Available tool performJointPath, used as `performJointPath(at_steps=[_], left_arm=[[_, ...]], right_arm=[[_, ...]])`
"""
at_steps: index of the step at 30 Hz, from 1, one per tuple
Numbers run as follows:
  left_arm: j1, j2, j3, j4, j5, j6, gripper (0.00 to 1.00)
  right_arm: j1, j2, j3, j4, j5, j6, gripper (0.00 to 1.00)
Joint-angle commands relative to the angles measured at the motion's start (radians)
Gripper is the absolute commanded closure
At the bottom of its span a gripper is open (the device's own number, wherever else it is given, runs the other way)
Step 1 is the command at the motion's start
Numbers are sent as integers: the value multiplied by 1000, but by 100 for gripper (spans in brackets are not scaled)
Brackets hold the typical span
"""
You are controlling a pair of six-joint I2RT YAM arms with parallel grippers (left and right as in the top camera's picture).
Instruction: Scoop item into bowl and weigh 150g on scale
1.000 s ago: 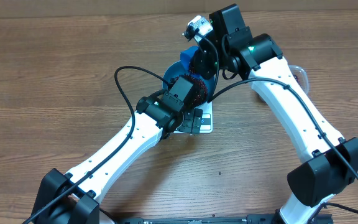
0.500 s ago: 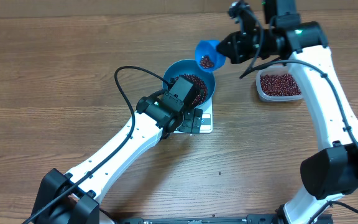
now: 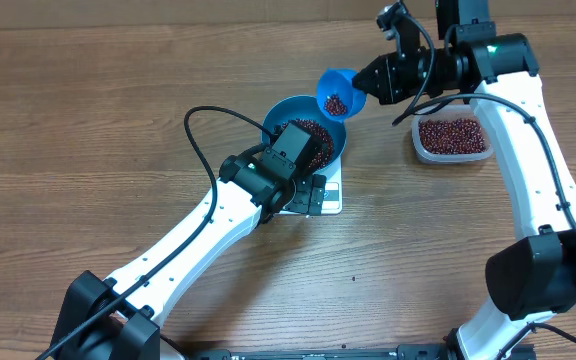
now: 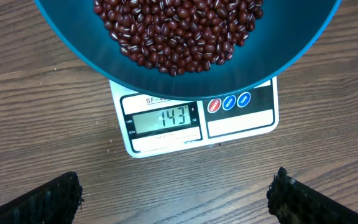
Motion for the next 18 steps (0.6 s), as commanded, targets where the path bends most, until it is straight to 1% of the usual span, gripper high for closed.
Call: performJointPath(at_steps=[1, 7, 11, 13, 16, 18], left_arm=[[-1, 9, 11, -1, 12, 19, 0], [-1, 9, 11, -1, 12, 19, 0], [-1, 9, 11, -1, 12, 19, 0], [-1, 9, 11, -1, 12, 19, 0], [-1, 9, 11, -1, 12, 19, 0], [-1, 9, 11, -1, 12, 19, 0]], right_arm=[[18, -15, 49, 2, -6, -21, 96], [70, -27, 107, -27, 167, -28, 96], [152, -28, 119, -47, 311, -108, 96], [209, -27, 118, -53, 424, -136, 96], [278, -27, 118, -48, 614, -136, 96], [309, -27, 118, -45, 704, -135, 96]])
